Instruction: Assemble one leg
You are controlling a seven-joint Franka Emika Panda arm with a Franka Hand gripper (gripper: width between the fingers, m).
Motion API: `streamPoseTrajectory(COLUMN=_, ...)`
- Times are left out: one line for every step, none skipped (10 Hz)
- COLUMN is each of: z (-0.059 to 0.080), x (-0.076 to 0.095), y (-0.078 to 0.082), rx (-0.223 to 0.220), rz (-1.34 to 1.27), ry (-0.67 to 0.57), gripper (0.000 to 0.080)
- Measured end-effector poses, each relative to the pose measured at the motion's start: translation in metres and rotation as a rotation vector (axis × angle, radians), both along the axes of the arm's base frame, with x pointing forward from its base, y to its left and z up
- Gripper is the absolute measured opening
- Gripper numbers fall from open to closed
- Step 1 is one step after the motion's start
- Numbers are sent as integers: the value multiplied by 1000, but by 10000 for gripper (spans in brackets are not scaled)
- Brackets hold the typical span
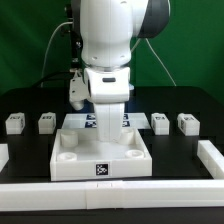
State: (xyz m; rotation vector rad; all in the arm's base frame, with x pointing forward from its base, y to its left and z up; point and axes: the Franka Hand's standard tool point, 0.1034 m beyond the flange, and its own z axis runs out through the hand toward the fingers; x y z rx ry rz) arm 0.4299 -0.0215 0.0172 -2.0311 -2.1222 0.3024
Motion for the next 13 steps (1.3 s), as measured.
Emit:
streamPoseTrajectory(z=0, x=0, y=0, rx=0, rz=0, ry=-1, gripper=72)
streamPoseTrajectory(z=0, x=1, y=0, rx=0, rz=0, ry=-2, gripper=72)
streamPoseTrajectory(z=0, x=1, y=0, rx=0, rz=0, ry=-3, gripper=72)
streamPoseTrajectory(z=0, x=1, y=0, rx=0, rz=0, ry=-3, gripper=72)
streamPoseTrajectory(z=0, x=1, y=0, rx=0, rz=0, ry=-3, gripper=72)
streamPoseTrajectory(z=-1, x=1, y=2, rx=-2, rz=-11, ry=-4, gripper=72)
streamPoseTrajectory(z=-1, x=4, y=8, rx=-6, rz=-28, ry=-8, gripper=74)
streamPoseTrajectory(z=-1, x=8, y=17, rx=-10, rz=-48, ry=-14, gripper=74)
streamPoseTrajectory(z=0, x=16, y=28, rx=-11, rz=-64, ry=-23, gripper=74)
streamPoseTrajectory(z=0, x=23, y=36, rx=-8, rz=-68, ry=-31, gripper=74)
streamPoseTrajectory(z=0, x=30, y=45, rx=-6, rz=-73, ry=-40, gripper=74)
streamPoseTrajectory(z=0, x=38, y=56, rx=-3, rz=-80, ry=-49, gripper=73)
streamPoseTrajectory(z=0, x=43, y=67, rx=-3, rz=-86, ry=-52, gripper=73)
